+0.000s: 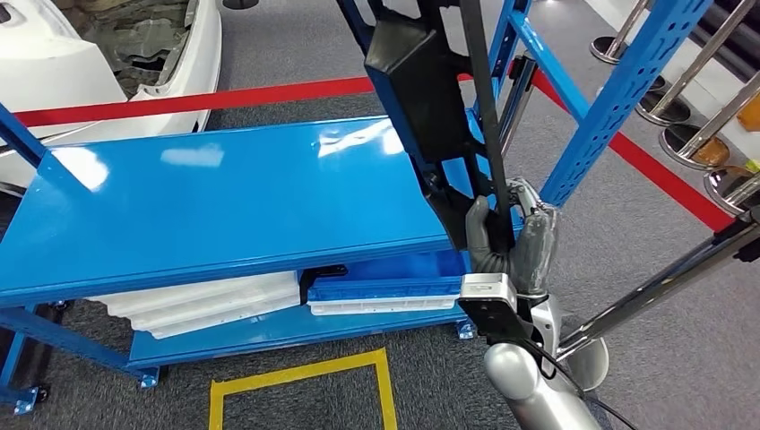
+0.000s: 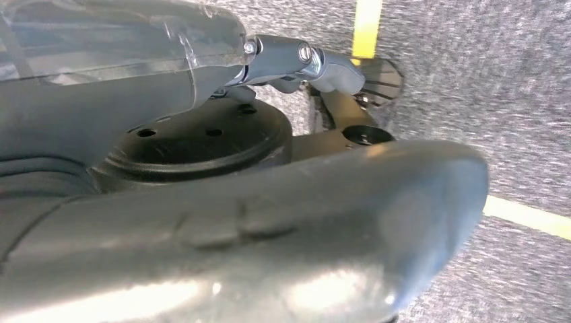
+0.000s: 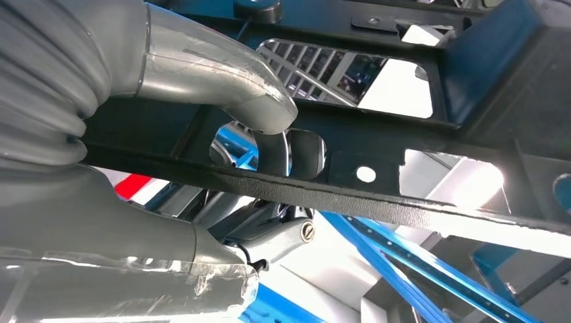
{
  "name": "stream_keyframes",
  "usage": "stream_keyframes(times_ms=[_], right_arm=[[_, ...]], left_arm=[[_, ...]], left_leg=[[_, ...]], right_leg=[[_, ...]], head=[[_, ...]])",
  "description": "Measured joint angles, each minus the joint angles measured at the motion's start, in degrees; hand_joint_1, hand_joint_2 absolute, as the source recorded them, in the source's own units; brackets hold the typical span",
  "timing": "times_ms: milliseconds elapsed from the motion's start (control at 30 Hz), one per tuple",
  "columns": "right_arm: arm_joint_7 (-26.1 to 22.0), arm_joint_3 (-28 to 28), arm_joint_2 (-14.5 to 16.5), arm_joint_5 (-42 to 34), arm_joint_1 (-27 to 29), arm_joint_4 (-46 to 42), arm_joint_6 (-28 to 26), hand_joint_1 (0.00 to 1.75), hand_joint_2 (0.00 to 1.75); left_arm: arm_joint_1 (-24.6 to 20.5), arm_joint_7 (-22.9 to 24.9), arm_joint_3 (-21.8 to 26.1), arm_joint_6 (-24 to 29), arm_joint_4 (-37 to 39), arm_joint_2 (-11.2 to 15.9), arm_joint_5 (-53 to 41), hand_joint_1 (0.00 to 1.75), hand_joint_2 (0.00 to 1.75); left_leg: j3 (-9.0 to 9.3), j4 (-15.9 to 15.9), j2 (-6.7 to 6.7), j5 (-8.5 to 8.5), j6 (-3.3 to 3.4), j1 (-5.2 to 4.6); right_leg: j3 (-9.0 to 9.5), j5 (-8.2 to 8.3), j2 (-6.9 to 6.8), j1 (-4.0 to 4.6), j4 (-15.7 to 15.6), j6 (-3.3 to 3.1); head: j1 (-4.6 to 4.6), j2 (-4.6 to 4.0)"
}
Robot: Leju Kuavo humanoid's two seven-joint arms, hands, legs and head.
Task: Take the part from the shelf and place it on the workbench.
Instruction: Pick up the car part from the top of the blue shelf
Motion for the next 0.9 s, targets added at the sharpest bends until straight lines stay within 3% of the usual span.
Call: stream_keyframes(times_ms=[33, 67, 100, 133, 167, 233, 300, 333, 400, 467, 533, 567, 600, 633, 667, 733, 800, 833, 900], right_arm=[[0.25, -0.02, -0.17, 0.18, 0.1, -0.14, 0.0, 1.75, 1.75], [0.51, -0.04, -0.32, 0.39, 0.24, -0.25, 0.0, 1.75, 1.75], [0.78, -0.05, -0.46, 0.65, 0.43, -0.35, 0.0, 1.75, 1.75], [1.02, -0.06, -0.57, 0.91, 0.65, -0.48, 0.0, 1.75, 1.75], [1.19, -0.06, -0.67, 1.1, 0.85, -0.64, 0.0, 1.75, 1.75], [1.33, -0.07, -0.84, 1.33, 1.06, -1.13, 0.0, 1.75, 1.75], [1.36, -0.09, -1.01, 1.37, 1.22, -1.73, 0.0, 1.75, 1.75], [1.41, -0.1, -1.1, 1.37, 1.34, -1.96, 0.0, 1.75, 1.75], [1.57, -0.1, -1.27, 1.37, 1.55, -2.17, 0.0, 1.75, 1.75], [1.67, -0.11, -1.37, 1.29, 1.61, -2.26, 0.01, 1.75, 1.75], [1.63, -0.12, -1.4, 1.16, 1.64, -2.37, 0.02, 1.75, 1.75], [1.62, -0.13, -1.42, 1.08, 1.67, -2.42, 0.02, 1.75, 1.75], [1.64, -0.13, -1.45, 0.97, 1.68, -2.46, 0.02, 1.75, 1.75], [1.72, -0.13, -1.49, 0.86, 1.69, -2.49, 0.02, 1.75, 1.75], [1.82, -0.13, -1.55, 0.77, 1.69, -2.51, 0.02, 1.75, 1.75], [2.19, -0.13, -1.78, 0.69, 1.68, -2.66, 0.02, 1.75, 1.75], [2.54, -0.13, -2.15, 0.73, 1.62, -2.95, 0.02, 1.75, 1.75], [2.63, -0.13, -2.3, 0.73, 1.55, -3.08, 0.02, 1.75, 1.75], [2.68, -0.13, -2.49, 0.56, 1.33, -3.15, 0.01, 1.75, 1.75]], left_arm=[[0.0, 0.01, -0.01, 0.03, 0.0, -0.01, -0.05, 0.0, 0.0], [0.0, 0.01, -0.01, 0.13, 0.0, -0.01, -0.1, 0.0, 0.0], [0.0, 0.01, -0.02, 0.29, 0.0, -0.02, -0.14, 0.0, 0.0], [-0.01, 0.01, -0.02, 0.48, 0.0, -0.03, -0.15, 0.0, 0.0], [-0.01, 0.01, -0.03, 0.65, 0.0, -0.05, -0.16, 0.0, 0.0], [-0.03, 0.03, -0.06, 0.82, 0.0, -0.23, -0.16, 0.0, 0.0], [-0.07, 0.22, -0.1, 0.87, 0.0, -0.46, -0.23, 0.0, 0.0], [-0.09, 0.33, -0.19, 0.89, 0.0, -0.52, -0.29, 0.0, 0.0], [-0.1, 0.47, -0.41, 0.89, 0.03, -0.53, -0.41, 0.0, 0.0], [-0.11, 0.48, -0.61, 0.89, 0.09, -0.52, -0.46, 0.0, 0.0], [-0.14, 0.49, -0.79, 0.88, 0.13, -0.5, -0.51, 0.0, 0.0], [-0.16, 0.49, -0.89, 0.88, 0.15, -0.49, -0.55, 0.0, 0.0], [-0.2, 0.49, -0.97, 0.91, 0.18, -0.48, -0.57, 0.0, 0.0], [-0.22, 0.49, -1.03, 0.98, 0.22, -0.47, -0.61, 0.0, 0.0], [-0.21, 0.48, -1.09, 1.05, 0.26, -0.45, -0.66, 0.0, 0.0], [-0.2, 0.31, -1.21, 1.24, 0.33, -0.41, -0.79, 0.0, 0.0], [-0.3, -0.03, -1.3, 1.31, 0.36, -0.36, -0.88, 0.0, 0.0], [-0.35, -0.21, -1.31, 1.31, 0.36, -0.35, -0.9, 0.0, 0.0], [-0.34, -0.38, -1.31, 1.33, 0.36, -0.34, -0.86, 0.0, 0.0]], left_leg=[[-0.81, 0.13, 0.11, 0.5, 0.39, -0.2], [-1.61, 0.3, 0.22, 0.97, 0.63, -0.43], [-2.43, 0.51, 0.29, 1.42, 0.77, -0.66], [-3.25, 0.75, 0.32, 1.85, 0.86, -0.91], [-4.03, 1.01, 0.33, 2.24, 0.91, -1.15], [-5.28, 1.49, 0.3, 2.93, 0.9, -1.61], [-5.95, 1.7, 0.29, 3.73, 0.6, -1.68], [-6.16, 1.61, 0.3, 4.25, 0.3, -1.54], [-6.46, 1.3, 0.18, 4.89, -0.38, -1.28], [-7.4, 2.94, -0.09, 2.4, -1.13, -1.26], [-9.0, 8.64, -0.21, -3.0, -1.96, -0.8], [-9.56, 12.12, -0.2, -5.06, -2.37, -0.47], [-9.64, 14.95, -0.19, -5.89, -2.76, -0.15], [-9.09, 16.39, -0.19, -5.4, -3.16, 0.16], [-7.76, 16.01, -0.19, -3.92, -3.57, 0.48], [-3.15, 10.44, -0.22, -1.49, -4.46, 1.14], [0.93, 3.76, -0.45, -2.21, -4.33, 1.15], [1.71, 2.03, -0.56, -2.96, -3.93, 0.94], [1.37, 1.51, -0.57, -2.69, -2.69, 0.76]], right_leg=[[-0.94, -2.84, 0.0, 0.08, 3.84, -0.02], [-1.62, -4.68, 0.01, 0.18, 7.45, -0.06], [-1.68, -5.24, 0.02, 0.33, 9.91, -0.19], [-0.81, -4.46, 0.02, 0.51, 10.45, -0.45], [0.99, -2.9, 0.05, 0.74, 8.95, -0.88], [6.48, -0.48, 0.14, 1.33, 1.43, -2.21], [10.58, -0.59, 0.19, 1.8, -5.53, -3.09], [11.24, -0.8, 0.2, 2.02, -7.14, -3.26], [11.16, 0.34, 0.17, 1.97, -8.48, -3.37], [10.53, 1.59, 0.03, 1.45, -9.63, -3.83], [9.24, 2.4, -0.14, 1.18, -9.76, -4.18], [8.43, 2.78, -0.26, 1.09, -9.45, -4.16], [7.55, 3.14, -0.36, 0.95, -9.0, -4.01], [6.6, 3.45, -0.45, 0.74, -8.45, -3.78], [5.56, 3.73, -0.49, 0.47, -7.79, -3.47], [3.39, 4.15, -0.49, -0.04, -6.17, -2.79], [1.82, 4.66, -0.46, -0.19, -4.79, -1.99], [1.45, 5.06, -0.47, -0.18, -4.54, -1.5], [1.09, 5.98, -0.47, -0.29, -4.55, -0.38]], head=[[0.3, 0.0], [0.45, 0.0], [0.51, 0.0], [0.57, 0.0], [0.62, 0.0], [0.7, 0.0], [0.59, 0.0], [0.54, 0.0], [0.74, 0.0], [0.64, 0.0], [0.1, 0.0], [-0.12, 0.0], [-0.23, 0.0], [-0.3, 0.0], [-0.36, 0.0], [-0.54, 0.0], [-0.75, 0.0], [-0.81, 0.0], [-0.71, 0.0]])
